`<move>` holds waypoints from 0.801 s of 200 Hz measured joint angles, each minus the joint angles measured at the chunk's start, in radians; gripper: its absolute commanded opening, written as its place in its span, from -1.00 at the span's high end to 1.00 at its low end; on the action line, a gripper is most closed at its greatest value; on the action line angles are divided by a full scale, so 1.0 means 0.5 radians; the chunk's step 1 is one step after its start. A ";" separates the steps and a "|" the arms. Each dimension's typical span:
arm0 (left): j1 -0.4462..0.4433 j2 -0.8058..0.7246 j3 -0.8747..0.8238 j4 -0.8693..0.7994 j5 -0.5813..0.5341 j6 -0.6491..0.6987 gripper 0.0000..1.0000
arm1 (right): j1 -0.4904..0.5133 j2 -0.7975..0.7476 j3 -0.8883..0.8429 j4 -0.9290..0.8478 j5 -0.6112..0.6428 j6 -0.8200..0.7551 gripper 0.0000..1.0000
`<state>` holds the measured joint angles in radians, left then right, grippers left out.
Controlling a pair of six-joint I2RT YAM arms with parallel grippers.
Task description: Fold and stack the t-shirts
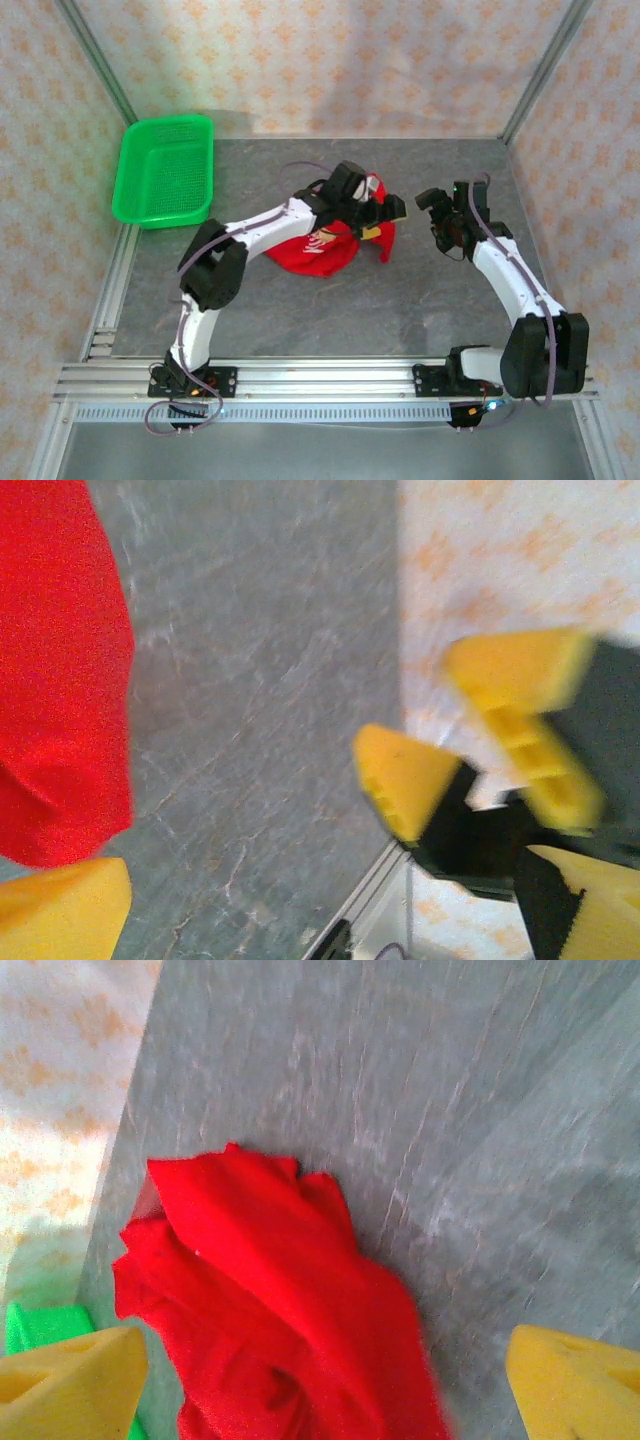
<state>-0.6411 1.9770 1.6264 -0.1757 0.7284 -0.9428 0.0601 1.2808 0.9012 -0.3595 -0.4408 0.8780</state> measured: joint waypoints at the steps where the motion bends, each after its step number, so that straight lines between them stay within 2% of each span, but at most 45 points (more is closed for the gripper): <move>1: 0.005 -0.009 -0.002 -0.002 -0.002 0.002 -1.00 | 0.000 0.002 0.000 -0.004 -0.012 0.002 -0.84; 32: 0.234 -0.391 -0.075 -0.076 -0.037 0.128 -1.00 | 0.040 0.005 0.000 -0.100 -0.202 -0.028 -0.82; 61: 0.414 -0.597 -0.191 -0.180 -0.120 0.232 -1.00 | 0.192 0.010 -0.016 -0.264 -0.254 -0.099 -0.75; 95: 0.626 -0.582 -0.489 -0.315 -0.229 0.290 -0.90 | 0.299 -0.006 -0.307 -0.146 -0.308 0.069 -0.64; 119: 0.760 -0.538 -0.648 -0.388 -0.290 0.327 -0.83 | 0.320 0.015 -0.433 -0.053 -0.305 0.204 -0.49; 160: 0.822 -0.507 -0.719 -0.387 -0.363 0.372 -0.71 | 0.326 0.184 -0.542 0.307 -0.278 0.426 -0.30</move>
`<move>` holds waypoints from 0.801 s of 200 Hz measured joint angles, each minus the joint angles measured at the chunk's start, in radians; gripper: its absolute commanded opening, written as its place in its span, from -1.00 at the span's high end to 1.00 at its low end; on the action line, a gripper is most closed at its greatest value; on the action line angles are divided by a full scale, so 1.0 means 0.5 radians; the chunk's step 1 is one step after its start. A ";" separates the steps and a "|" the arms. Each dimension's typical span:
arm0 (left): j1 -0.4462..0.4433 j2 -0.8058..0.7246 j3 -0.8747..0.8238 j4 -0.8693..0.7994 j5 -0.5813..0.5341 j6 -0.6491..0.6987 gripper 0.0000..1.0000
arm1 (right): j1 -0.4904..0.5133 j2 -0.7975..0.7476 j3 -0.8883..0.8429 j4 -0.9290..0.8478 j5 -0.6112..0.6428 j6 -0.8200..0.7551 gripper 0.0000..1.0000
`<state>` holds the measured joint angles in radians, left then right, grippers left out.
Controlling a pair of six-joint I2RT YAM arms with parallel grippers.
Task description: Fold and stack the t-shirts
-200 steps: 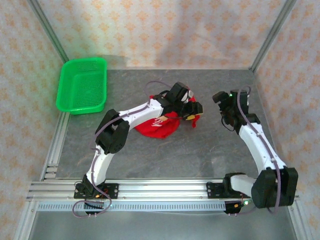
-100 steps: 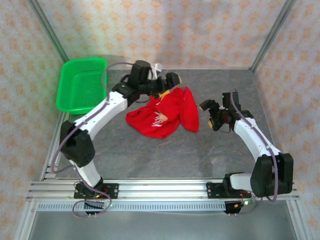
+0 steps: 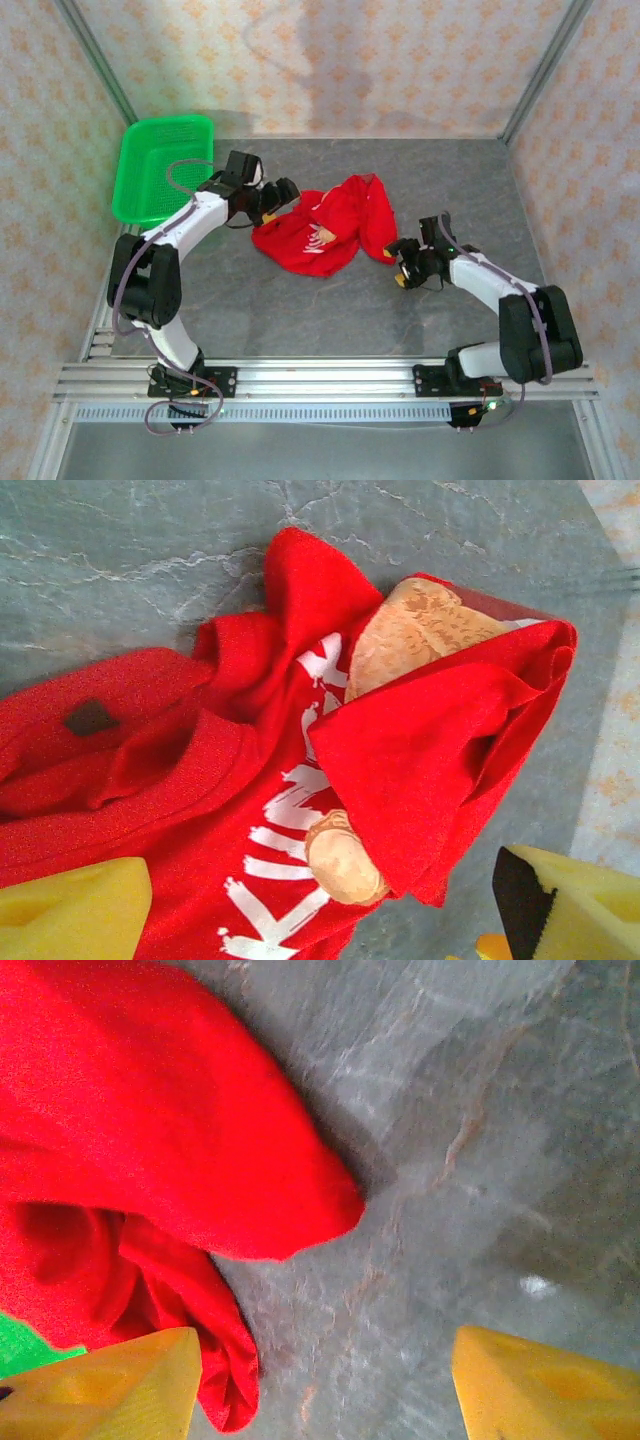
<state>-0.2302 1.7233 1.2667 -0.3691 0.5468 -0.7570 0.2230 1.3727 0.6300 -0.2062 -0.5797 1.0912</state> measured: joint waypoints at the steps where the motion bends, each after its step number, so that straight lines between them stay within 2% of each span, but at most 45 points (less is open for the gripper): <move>1: 0.002 0.000 -0.005 0.005 -0.002 -0.001 -0.71 | 0.000 0.004 -0.002 0.007 0.001 0.005 -0.29; 35: 0.061 0.051 -0.101 0.069 -0.019 -0.004 -0.65 | 0.000 0.184 -0.018 0.250 0.015 0.127 -0.18; 85: 0.070 0.330 0.025 0.175 -0.004 -0.011 -0.56 | 0.000 0.260 0.039 0.201 0.014 0.172 0.01; 144: 0.011 0.671 0.440 0.177 0.001 -0.016 -0.55 | 0.000 0.375 0.186 -0.008 0.030 0.160 0.43; 160: -0.004 0.743 0.561 0.156 -0.007 -0.015 -0.54 | -0.002 0.410 0.230 -0.053 0.038 0.134 0.63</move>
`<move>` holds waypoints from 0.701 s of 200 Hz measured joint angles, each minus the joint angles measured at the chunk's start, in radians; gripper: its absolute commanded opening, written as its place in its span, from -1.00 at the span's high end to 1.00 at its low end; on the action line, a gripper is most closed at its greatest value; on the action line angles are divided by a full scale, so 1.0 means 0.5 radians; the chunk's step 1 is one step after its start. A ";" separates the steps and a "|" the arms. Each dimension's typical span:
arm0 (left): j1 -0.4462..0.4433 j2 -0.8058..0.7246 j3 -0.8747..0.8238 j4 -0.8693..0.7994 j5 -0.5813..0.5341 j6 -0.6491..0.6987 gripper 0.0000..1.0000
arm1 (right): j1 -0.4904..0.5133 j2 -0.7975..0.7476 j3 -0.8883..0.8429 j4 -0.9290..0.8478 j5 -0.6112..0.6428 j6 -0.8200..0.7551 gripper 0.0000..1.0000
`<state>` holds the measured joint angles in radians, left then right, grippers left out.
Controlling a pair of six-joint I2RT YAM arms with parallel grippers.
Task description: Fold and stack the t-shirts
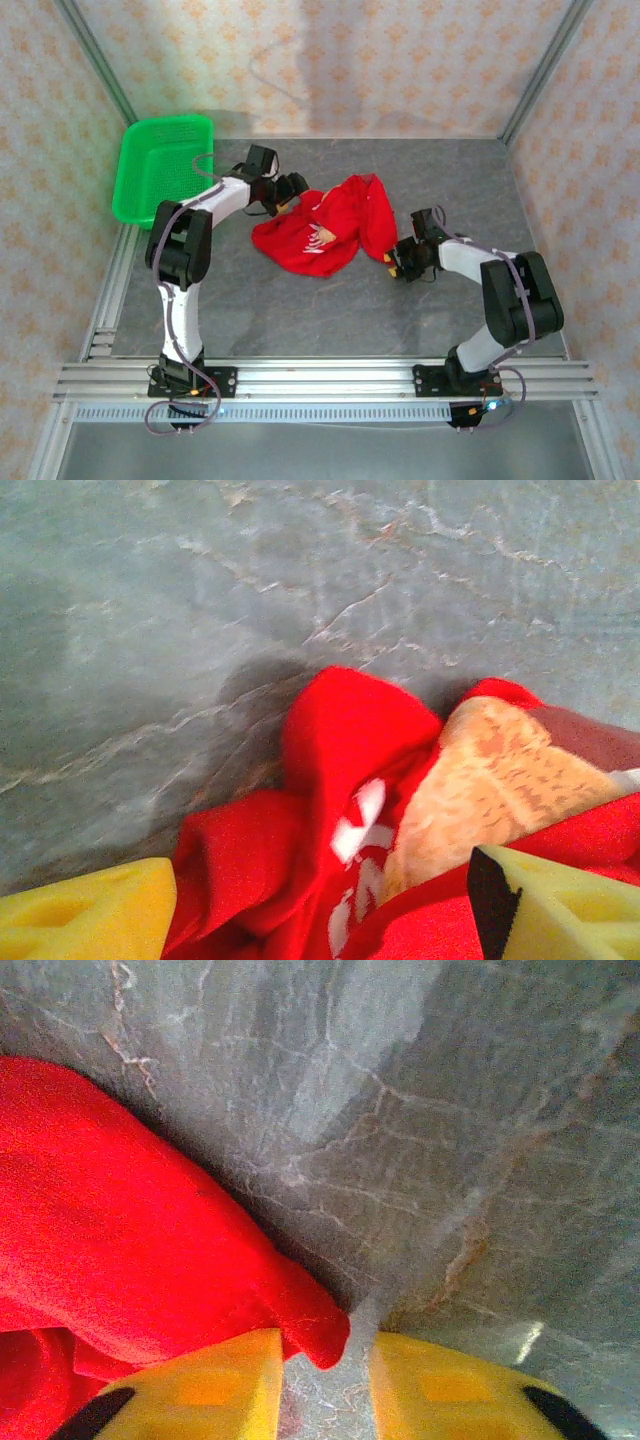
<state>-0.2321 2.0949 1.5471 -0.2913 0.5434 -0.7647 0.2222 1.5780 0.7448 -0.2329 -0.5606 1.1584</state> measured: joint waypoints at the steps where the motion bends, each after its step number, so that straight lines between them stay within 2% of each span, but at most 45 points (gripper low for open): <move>1: 0.000 0.008 0.014 -0.004 -0.002 0.000 -0.54 | -0.001 0.003 0.003 -0.001 0.001 0.005 0.64; 22: -0.008 0.124 0.214 -0.066 -0.014 0.021 -0.52 | -0.001 0.029 0.041 -0.041 0.028 -0.047 0.80; 62: -0.034 0.365 0.533 -0.213 -0.072 0.089 -0.37 | -0.049 0.033 0.182 0.069 0.235 -0.212 1.00; 104: -0.050 0.507 0.667 -0.374 -0.116 0.114 -0.26 | -0.082 -0.120 0.235 -0.007 0.308 -0.378 1.00; 140: -0.071 0.606 0.891 -0.436 -0.146 0.137 0.10 | -0.095 -0.224 0.311 -0.105 0.307 -0.500 1.00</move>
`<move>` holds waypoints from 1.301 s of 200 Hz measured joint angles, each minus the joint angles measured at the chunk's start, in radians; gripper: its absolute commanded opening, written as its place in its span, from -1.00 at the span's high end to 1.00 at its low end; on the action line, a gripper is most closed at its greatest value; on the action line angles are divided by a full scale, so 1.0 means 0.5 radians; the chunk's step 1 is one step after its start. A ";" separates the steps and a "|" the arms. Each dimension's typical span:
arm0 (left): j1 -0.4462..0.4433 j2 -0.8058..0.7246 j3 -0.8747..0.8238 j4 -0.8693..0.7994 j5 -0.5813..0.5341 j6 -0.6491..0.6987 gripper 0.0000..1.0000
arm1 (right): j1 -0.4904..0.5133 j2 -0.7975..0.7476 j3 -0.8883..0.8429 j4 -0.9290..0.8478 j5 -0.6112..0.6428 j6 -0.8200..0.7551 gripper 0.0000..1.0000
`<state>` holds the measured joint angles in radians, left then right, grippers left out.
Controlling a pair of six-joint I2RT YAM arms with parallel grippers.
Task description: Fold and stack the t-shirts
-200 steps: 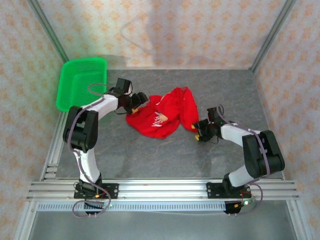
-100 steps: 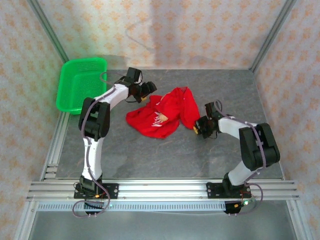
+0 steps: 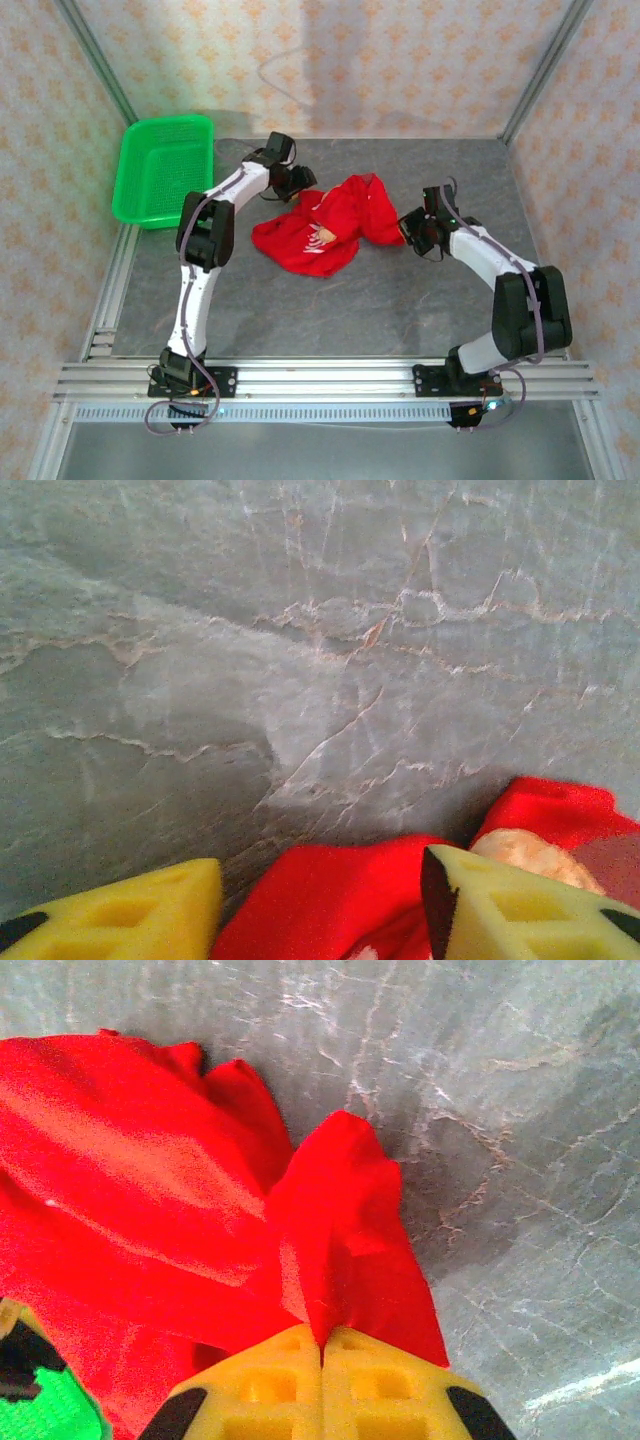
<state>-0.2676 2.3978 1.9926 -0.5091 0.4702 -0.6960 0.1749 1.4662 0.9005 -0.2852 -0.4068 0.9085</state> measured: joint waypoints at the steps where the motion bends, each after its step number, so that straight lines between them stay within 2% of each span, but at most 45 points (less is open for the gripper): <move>1: -0.001 0.002 0.003 0.000 0.000 0.003 0.11 | 0.000 -0.001 0.002 -0.002 0.000 -0.002 1.00; 19: -0.013 0.045 0.038 -0.001 0.016 0.025 0.19 | -0.009 -0.030 0.059 -0.064 -0.001 -0.061 1.00; 43: -0.025 0.098 0.086 -0.048 0.069 0.052 0.46 | -0.047 -0.043 0.150 -0.138 -0.002 -0.132 1.00; 49: -0.026 0.108 0.105 -0.063 0.091 0.061 0.59 | -0.060 -0.043 0.175 -0.154 -0.002 -0.148 1.00; 61: -0.028 0.118 0.140 -0.098 0.120 0.083 1.00 | -0.087 -0.043 0.227 -0.191 -0.002 -0.182 1.00; 88: -0.013 0.114 0.203 -0.154 0.166 0.135 1.00 | -0.137 -0.040 0.362 -0.272 -0.002 -0.259 1.00; 118: 0.072 0.085 0.334 -0.249 0.182 0.146 1.00 | -0.190 0.021 0.661 -0.379 -0.001 -0.380 1.00; 151: 0.211 0.032 0.887 -0.405 0.163 0.208 1.00 | -0.266 0.145 1.051 -0.438 -0.009 -0.491 1.00; 188: 0.343 -0.165 1.430 -0.399 0.144 0.205 1.00 | -0.414 0.324 1.490 -0.419 -0.071 -0.495 1.00; 228: 0.464 -0.401 1.536 -0.271 0.158 0.192 1.00 | -0.534 0.433 1.842 -0.281 -0.158 -0.442 1.00; 260: 0.511 -0.471 1.518 -0.339 0.161 0.299 1.00 | -0.613 0.358 1.772 -0.156 -0.195 -0.420 1.00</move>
<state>-0.0120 2.1624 2.7518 -0.6785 0.5507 -0.5465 -0.1314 1.6451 1.7866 -0.3634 -0.5041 0.6983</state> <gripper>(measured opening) 0.051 0.051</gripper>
